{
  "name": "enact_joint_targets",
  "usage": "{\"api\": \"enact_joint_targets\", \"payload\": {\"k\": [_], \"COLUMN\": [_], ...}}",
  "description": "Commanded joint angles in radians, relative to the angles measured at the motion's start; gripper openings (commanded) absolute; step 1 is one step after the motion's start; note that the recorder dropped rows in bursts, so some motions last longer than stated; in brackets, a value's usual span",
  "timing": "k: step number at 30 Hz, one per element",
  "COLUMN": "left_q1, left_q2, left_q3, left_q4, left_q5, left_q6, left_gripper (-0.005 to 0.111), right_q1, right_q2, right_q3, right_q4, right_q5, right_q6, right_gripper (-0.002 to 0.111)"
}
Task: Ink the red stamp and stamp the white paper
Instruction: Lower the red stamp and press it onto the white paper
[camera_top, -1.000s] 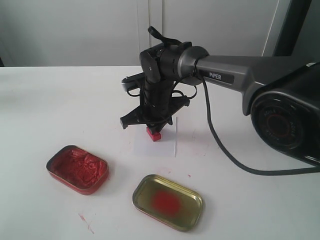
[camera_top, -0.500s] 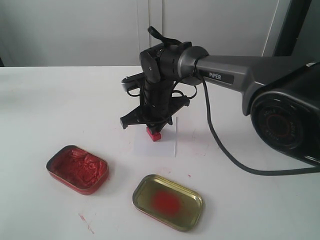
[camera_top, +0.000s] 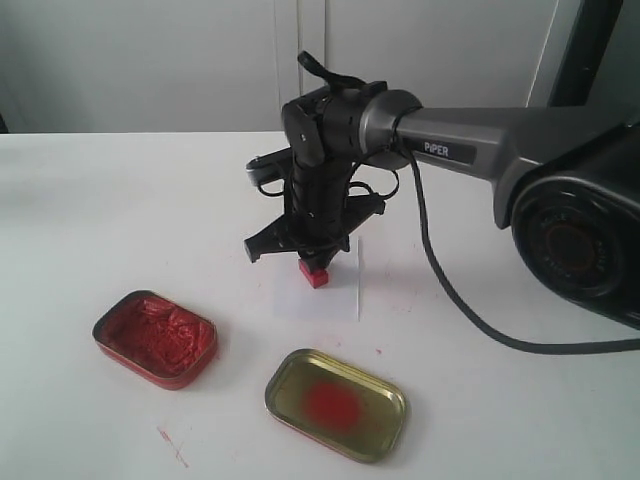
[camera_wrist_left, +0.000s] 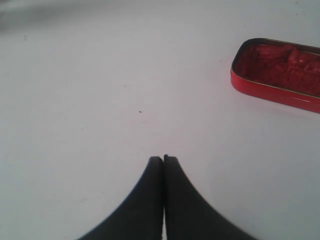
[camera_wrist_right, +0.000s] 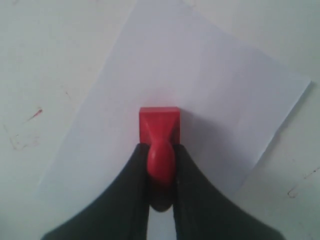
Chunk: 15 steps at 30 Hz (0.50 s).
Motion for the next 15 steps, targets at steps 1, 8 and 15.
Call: {"api": "enact_joint_targets", "payload": {"k": [1, 8, 15], "left_q1": [0.002, 0.002, 0.002], "left_q2": [-0.005, -0.005, -0.005], "left_q3": [0.01, 0.01, 0.01], "left_q4": [0.0, 0.0, 0.0], "left_q5": [0.007, 0.007, 0.007], "left_q6": [0.0, 0.0, 0.0], "left_gripper": [0.0, 0.0, 0.0], "right_q1": [-0.002, -0.004, -0.049], "right_q2": [-0.03, -0.044, -0.044], "right_q3": [0.009, 0.009, 0.009], "right_q4": [-0.005, 0.039, 0.189], "right_q5": [0.018, 0.007, -0.025], "right_q6": [0.004, 0.014, 0.004], "right_gripper": [0.0, 0.0, 0.0]}}
